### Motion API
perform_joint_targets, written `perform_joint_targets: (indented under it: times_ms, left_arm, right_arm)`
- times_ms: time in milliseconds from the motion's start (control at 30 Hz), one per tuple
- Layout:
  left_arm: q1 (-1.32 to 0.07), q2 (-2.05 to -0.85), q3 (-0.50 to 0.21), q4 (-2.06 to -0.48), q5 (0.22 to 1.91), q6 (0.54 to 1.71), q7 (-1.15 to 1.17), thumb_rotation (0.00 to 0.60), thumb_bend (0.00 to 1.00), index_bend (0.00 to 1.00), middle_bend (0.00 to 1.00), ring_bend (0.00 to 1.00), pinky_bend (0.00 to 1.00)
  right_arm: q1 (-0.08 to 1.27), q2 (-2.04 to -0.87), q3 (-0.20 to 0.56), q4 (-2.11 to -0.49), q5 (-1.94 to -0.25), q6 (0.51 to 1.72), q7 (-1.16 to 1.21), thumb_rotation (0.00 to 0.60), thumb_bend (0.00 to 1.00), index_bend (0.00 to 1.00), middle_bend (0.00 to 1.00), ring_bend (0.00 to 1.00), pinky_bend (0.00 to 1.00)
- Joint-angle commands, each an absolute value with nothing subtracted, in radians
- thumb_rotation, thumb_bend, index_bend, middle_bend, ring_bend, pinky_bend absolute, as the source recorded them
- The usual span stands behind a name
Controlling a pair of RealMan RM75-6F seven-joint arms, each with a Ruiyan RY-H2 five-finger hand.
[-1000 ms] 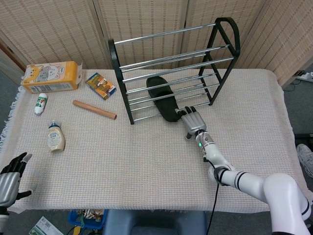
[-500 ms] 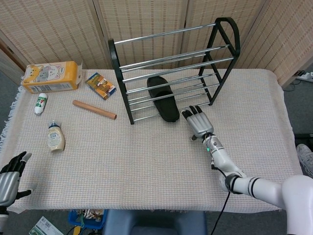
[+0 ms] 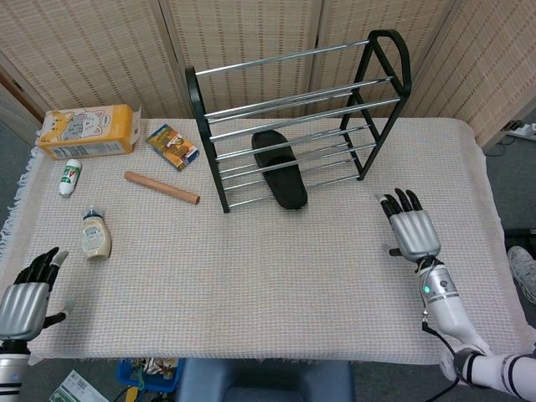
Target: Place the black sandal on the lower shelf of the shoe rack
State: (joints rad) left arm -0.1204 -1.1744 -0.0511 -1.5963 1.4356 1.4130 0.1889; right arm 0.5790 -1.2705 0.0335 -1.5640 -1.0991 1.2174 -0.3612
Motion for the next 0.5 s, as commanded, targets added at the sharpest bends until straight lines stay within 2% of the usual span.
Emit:
perform_joint_targets:
  times_ms: [33, 300, 500]
  left_arm:
    - [-0.128, -1.181, -0.056, -1.608, 1.429, 1.408, 0.205, 0.6, 0.26, 0.1, 0.07, 0.1, 0.24]
    - [-0.137, -1.2, -0.062, -1.632, 1.43, 1.417, 0.252, 0.6, 0.26, 0.1, 0.07, 0.1, 0.24]
    - [-0.131, -1.216, -0.065, -1.631, 1.426, 1.439, 0.265, 0.6, 0.26, 0.1, 0.07, 0.1, 0.24]
  right_arm:
    - [0.467, -1.196, -0.02, -1.63, -1.192, 1.342, -0.308, 0.6, 0.16, 0.0, 0.12, 0.0, 0.04]
    - [0.298, -1.185, -0.074, -1.606, -1.322, 1.517, -0.201, 0.6, 0.16, 0.0, 0.12, 0.0, 0.04]
    - [0.222, -1.189, -0.087, -1.583, -1.384, 1.581, -0.156, 0.6, 0.16, 0.0, 0.12, 0.0, 0.04]
